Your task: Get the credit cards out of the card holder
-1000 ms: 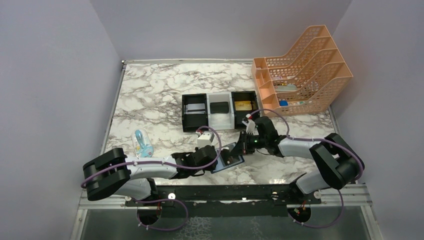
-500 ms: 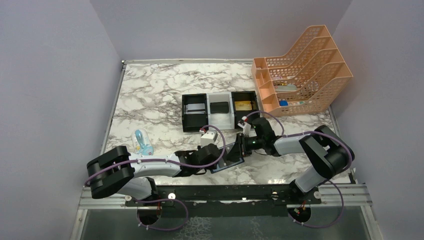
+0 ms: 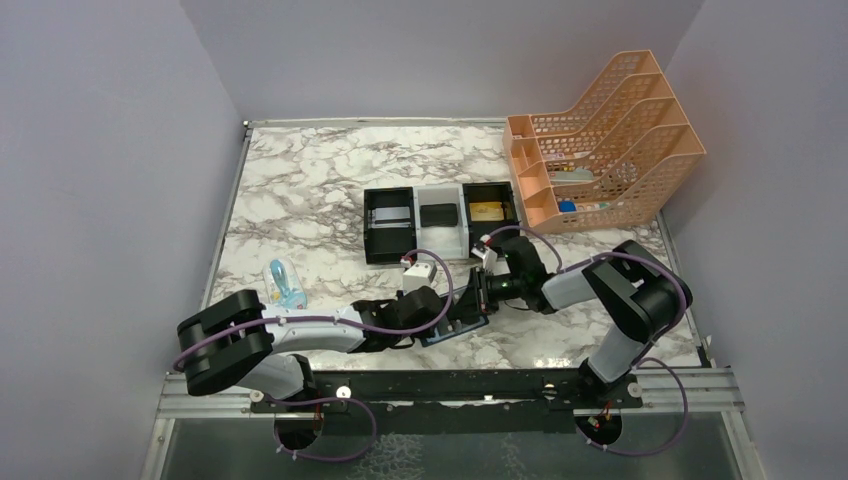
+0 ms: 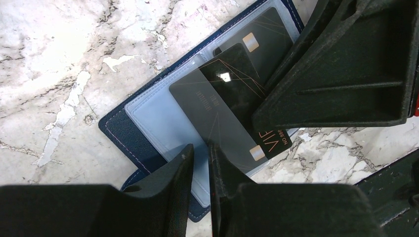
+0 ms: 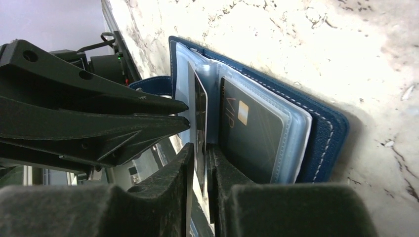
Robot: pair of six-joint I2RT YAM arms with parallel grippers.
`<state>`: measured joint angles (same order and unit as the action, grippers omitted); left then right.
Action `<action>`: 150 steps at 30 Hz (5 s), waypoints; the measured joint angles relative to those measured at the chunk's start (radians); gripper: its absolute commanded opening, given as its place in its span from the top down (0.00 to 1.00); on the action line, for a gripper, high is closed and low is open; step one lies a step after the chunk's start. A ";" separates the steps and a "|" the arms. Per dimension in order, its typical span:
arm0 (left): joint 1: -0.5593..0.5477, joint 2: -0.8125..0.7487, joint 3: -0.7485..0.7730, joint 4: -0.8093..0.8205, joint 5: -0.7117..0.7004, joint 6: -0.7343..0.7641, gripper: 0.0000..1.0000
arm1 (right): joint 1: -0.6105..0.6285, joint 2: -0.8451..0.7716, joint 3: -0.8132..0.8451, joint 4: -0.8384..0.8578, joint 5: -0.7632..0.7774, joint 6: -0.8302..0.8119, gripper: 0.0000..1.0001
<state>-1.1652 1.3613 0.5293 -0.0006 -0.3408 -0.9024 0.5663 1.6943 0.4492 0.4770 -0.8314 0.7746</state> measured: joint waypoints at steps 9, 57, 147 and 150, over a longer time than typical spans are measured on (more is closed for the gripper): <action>0.000 -0.001 0.002 -0.005 -0.001 0.000 0.80 | 0.002 -0.107 -0.022 -0.065 0.071 -0.002 0.99; 0.485 -0.436 0.185 -0.537 0.003 0.266 0.01 | 0.164 -0.362 0.239 -0.166 0.783 -1.080 0.99; 0.490 -0.455 0.197 -0.483 0.188 0.354 0.01 | 0.164 -0.336 0.339 -0.247 0.911 -0.937 0.48; 0.490 -0.463 0.142 -0.356 0.333 0.291 0.05 | 0.161 -0.436 0.252 -0.287 0.922 -0.692 0.48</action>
<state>-0.6754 0.8978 0.6716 -0.3561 -0.0078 -0.6117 0.7269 1.2579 0.7013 0.1902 0.0910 0.0822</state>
